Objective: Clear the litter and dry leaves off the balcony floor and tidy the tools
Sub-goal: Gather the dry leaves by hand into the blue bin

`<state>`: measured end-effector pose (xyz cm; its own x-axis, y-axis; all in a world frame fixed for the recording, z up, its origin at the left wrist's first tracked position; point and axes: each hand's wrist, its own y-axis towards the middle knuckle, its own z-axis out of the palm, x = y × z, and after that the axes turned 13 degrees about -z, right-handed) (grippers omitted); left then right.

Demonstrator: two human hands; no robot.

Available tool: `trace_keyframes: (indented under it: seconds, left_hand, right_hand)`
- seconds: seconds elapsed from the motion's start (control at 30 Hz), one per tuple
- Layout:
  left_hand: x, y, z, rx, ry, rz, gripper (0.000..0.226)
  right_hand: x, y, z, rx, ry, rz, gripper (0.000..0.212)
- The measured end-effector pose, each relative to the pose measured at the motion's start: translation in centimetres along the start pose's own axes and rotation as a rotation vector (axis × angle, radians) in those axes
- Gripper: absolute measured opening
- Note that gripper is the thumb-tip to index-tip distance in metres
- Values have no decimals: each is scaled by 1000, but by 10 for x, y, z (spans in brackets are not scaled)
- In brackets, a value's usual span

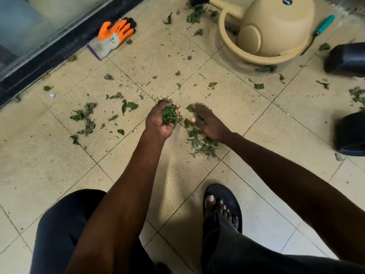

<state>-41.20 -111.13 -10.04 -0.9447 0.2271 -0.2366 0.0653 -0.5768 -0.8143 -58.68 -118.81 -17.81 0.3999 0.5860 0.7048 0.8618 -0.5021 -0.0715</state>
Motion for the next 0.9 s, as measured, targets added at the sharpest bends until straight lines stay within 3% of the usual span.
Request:
trace_keyframes:
  seconds: [0.13,0.2,0.3,0.43,0.53,0.6,0.7,0.77,0.83,0.9]
  left_hand:
    - [-3,4,1,-8,-37,1,20]
    - [-4,4,0,-8,-46,-6,21]
    - [-10,2,-4,-22,-61,2,22]
    - [-20,4,-15,-54,-70,21,21]
    - [-25,5,-18,-51,-92,29,23]
    - [-26,5,-18,-34,-102,35,22]
    - [-29,8,-18,-20,-85,41,23]
    - [-33,9,-19,-20,-84,51,22]
    - [-36,10,-21,-23,-93,62,22]
    - [-41,11,-22,-28,-108,68,22]
  right_hand:
    - [-29,34,-28,-207,-76,174,75]
    - [-52,56,-50,-289,-98,295,90]
    - [-64,78,-62,-217,-103,335,107]
    - [-40,72,-32,30,-238,80,85]
    - [-9,49,-10,200,-201,-138,73]
    - [-5,47,-10,189,-123,-193,68]
    - [-20,81,-29,-26,-118,-59,71]
    - [-37,110,-48,-135,-152,141,88]
    - [-50,127,-58,-111,-140,266,103]
    - [-47,128,-53,4,-230,184,97]
